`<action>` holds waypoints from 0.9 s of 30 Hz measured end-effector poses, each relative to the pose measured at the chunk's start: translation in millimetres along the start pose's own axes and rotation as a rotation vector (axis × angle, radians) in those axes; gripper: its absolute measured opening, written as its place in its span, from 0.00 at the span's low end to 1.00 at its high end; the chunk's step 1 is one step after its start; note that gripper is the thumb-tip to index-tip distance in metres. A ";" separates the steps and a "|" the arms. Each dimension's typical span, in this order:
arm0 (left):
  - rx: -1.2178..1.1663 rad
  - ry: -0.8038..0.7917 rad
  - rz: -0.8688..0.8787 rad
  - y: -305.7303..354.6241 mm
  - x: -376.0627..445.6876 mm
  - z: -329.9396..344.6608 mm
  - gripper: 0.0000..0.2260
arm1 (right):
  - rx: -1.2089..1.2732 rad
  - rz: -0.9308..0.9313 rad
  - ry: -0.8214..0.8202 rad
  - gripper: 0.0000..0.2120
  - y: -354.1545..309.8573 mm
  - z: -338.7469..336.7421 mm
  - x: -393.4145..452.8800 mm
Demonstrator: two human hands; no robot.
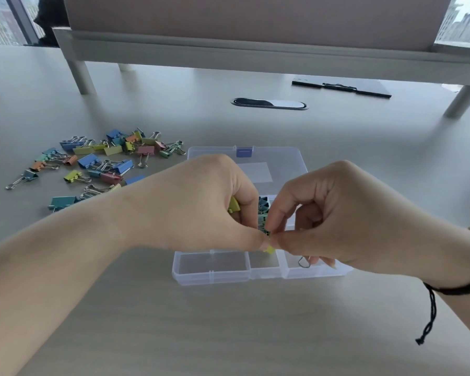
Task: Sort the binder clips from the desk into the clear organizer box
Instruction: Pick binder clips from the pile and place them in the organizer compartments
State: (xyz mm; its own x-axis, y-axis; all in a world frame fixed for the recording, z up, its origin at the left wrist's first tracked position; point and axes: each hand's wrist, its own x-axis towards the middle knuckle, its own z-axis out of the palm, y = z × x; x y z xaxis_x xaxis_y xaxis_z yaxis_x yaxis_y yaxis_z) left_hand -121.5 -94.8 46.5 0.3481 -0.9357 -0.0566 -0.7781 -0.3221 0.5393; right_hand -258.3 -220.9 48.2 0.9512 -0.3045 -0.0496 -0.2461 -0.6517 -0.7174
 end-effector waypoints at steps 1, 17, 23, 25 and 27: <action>-0.005 0.000 0.000 0.5 -0.1 -0.5 0.11 | -0.002 -0.001 0.004 0.09 0.0 0.1 -0.3; -0.054 0.044 0.001 -0.4 1.1 -2.4 0.07 | -0.016 -0.041 -0.005 0.06 3.5 -8.2 -1.9; -0.048 -0.030 -0.017 -1.7 2.5 5.5 0.07 | -0.082 -0.032 -0.035 0.08 4.4 -1.8 -0.3; -0.058 -0.013 -0.031 -1.3 4.1 8.0 0.07 | -0.103 -0.046 -0.026 0.08 4.9 -0.3 0.4; -0.071 0.005 -0.048 -1.2 5.6 9.4 0.07 | -0.123 -0.055 -0.006 0.08 5.5 0.8 0.4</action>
State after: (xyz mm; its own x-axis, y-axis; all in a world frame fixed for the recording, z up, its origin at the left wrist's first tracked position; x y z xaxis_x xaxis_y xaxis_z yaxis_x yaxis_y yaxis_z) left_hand -123.5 -100.9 37.6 0.3867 -0.9188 -0.0795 -0.7218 -0.3552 0.5940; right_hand -259.1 -224.1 43.6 0.9649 -0.2620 -0.0165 -0.2138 -0.7477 -0.6287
